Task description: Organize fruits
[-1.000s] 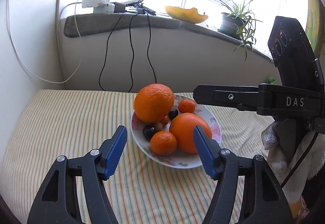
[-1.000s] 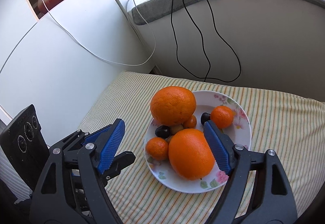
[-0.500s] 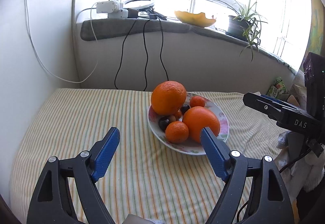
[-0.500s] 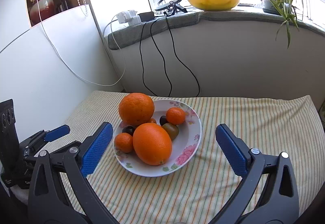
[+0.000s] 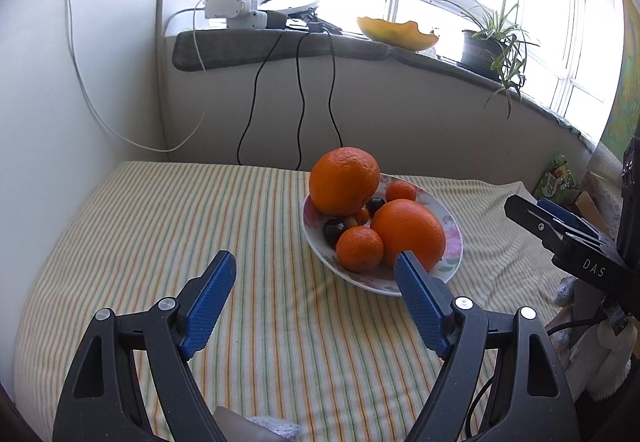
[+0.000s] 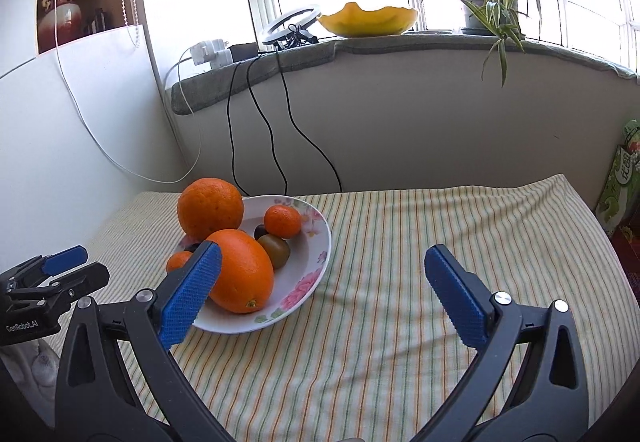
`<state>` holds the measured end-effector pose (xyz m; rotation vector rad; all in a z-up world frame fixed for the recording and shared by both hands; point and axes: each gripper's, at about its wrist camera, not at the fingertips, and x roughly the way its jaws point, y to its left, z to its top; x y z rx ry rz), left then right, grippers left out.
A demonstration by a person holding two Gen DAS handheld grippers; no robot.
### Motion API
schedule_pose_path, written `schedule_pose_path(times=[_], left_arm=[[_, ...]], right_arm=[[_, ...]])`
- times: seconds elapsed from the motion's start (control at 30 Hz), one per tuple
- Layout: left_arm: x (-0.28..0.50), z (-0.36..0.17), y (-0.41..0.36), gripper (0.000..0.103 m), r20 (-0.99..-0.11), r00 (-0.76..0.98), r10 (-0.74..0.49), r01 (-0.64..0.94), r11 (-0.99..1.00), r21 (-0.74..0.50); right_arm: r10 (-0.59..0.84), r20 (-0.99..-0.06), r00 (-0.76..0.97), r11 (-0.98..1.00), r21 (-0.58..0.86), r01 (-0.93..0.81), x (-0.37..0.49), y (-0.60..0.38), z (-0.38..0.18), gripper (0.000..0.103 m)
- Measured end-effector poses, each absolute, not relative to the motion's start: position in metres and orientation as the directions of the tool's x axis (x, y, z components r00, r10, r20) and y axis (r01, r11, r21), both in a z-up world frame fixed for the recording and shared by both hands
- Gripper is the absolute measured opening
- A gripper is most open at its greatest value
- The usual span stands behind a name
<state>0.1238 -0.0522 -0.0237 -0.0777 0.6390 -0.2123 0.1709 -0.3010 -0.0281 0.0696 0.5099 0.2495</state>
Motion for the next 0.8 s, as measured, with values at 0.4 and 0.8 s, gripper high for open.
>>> schedule_pose_path(times=[0.4,0.8], left_arm=[[0.119,-0.019,-0.051,0.082,-0.568,0.794,-0.218,0.172,0.976,-0.134],[0.114,-0.013,-0.056,0.082,-0.555,0.802,-0.222,0.184,0.975,-0.124]], right_arm=[[0.258,-0.45,0.855,0.966,0.089,-0.244,0.157,-0.289,-0.018,0.103],[0.254,-0.442,0.86,0.965,0.058,-0.256,0.15,-0.283,-0.013,0.103]])
